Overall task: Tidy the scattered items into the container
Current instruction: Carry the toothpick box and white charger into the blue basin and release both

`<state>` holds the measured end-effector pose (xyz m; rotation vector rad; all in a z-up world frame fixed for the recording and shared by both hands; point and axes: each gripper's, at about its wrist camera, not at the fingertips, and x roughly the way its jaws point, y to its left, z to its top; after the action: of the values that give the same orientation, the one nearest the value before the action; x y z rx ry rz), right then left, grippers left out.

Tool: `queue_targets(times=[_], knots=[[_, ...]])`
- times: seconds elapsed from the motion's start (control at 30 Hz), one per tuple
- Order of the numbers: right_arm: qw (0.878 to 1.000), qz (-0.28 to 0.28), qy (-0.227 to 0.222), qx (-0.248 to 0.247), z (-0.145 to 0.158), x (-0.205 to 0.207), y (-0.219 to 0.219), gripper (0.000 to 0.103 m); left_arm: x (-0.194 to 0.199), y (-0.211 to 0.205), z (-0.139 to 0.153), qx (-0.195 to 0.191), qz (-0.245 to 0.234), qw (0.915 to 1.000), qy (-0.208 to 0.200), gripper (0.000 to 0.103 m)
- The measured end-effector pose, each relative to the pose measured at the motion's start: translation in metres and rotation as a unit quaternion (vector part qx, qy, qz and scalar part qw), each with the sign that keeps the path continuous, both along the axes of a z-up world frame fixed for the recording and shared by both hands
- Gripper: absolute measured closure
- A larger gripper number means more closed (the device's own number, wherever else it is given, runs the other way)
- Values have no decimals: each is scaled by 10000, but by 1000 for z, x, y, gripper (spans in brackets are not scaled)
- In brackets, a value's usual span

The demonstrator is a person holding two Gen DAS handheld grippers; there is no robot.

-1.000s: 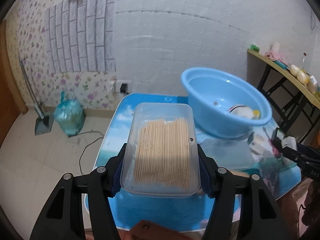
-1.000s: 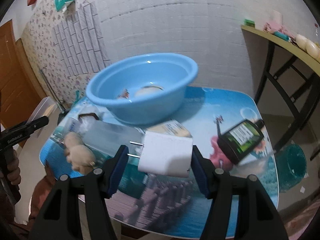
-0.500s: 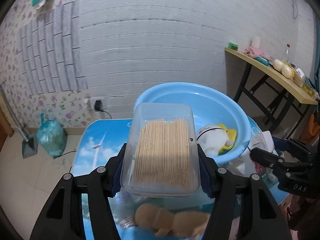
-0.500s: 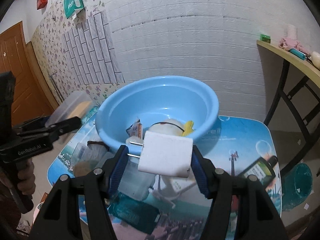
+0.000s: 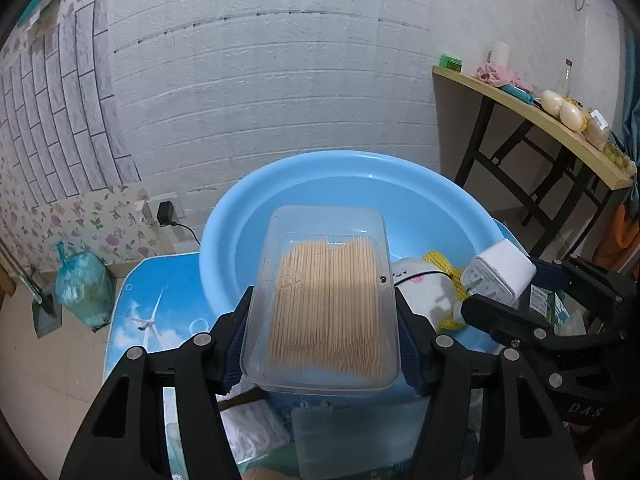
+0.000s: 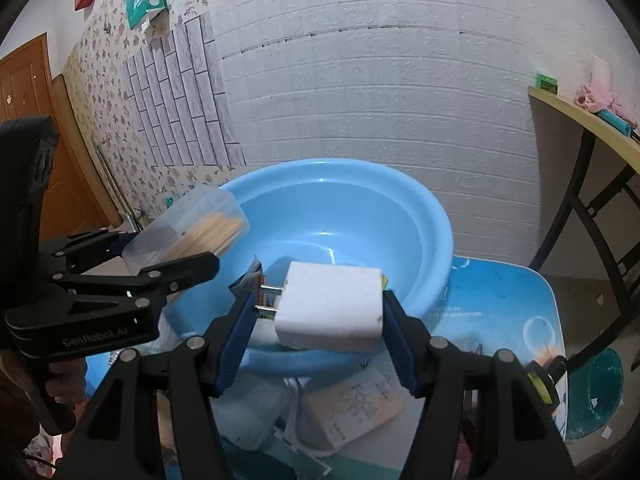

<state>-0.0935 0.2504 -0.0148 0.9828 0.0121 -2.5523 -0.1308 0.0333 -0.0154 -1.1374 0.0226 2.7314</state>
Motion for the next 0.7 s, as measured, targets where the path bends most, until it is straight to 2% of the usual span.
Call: queue_targets(times=[0.27, 0.5, 0.7], knots=[[10000, 15, -18, 9, -5, -8, -4, 41, -3, 0, -3, 20, -76, 10000, -1, 38], [10000, 38, -58, -2, -3, -7, -9, 36, 10, -6, 1, -1, -22, 10000, 63, 35], [10000, 23, -33, 23, 0, 3, -8, 36, 27, -14, 6, 10, 84, 9999, 115, 31]])
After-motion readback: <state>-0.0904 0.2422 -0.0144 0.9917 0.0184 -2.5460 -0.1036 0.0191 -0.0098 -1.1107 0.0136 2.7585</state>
